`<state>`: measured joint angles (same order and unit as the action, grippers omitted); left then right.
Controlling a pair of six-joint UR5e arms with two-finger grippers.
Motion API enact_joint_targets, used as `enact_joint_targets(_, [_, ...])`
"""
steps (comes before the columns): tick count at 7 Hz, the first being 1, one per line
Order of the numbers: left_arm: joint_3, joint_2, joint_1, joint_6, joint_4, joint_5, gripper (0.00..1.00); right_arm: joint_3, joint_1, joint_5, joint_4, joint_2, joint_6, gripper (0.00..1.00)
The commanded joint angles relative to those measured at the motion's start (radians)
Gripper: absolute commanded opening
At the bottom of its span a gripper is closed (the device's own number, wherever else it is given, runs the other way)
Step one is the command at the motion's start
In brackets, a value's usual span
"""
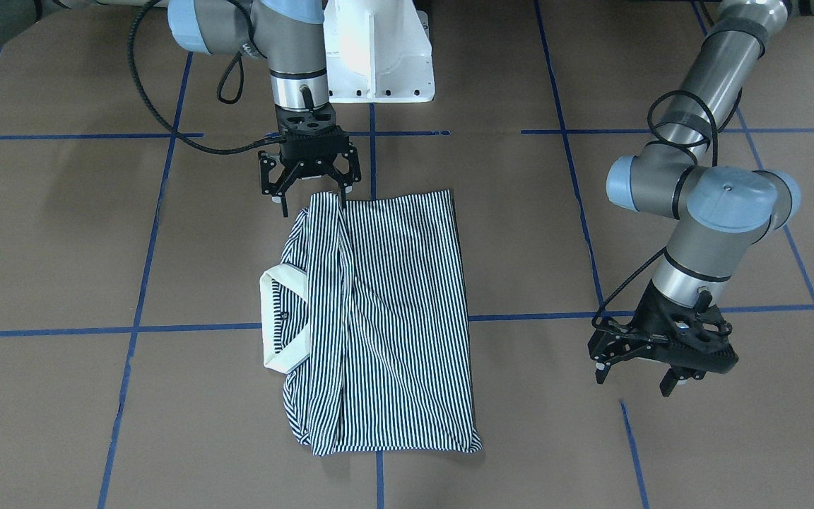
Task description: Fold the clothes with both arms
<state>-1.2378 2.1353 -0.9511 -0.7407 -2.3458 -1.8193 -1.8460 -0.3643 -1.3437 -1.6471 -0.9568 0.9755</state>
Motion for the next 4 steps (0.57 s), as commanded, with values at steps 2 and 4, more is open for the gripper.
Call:
enact_joint_targets(2, [0.0,0.0,0.0,0.0,-0.003,0.0,1.0,0.084,0.08,0.07,-0.1,0.055,-0.205,0.9])
enact_joint_targets(4, [0.0,0.0,0.0,0.0,-0.007,0.0,1.0,0.106,0.11,0.084,-0.092,0.049,-0.254,0.79])
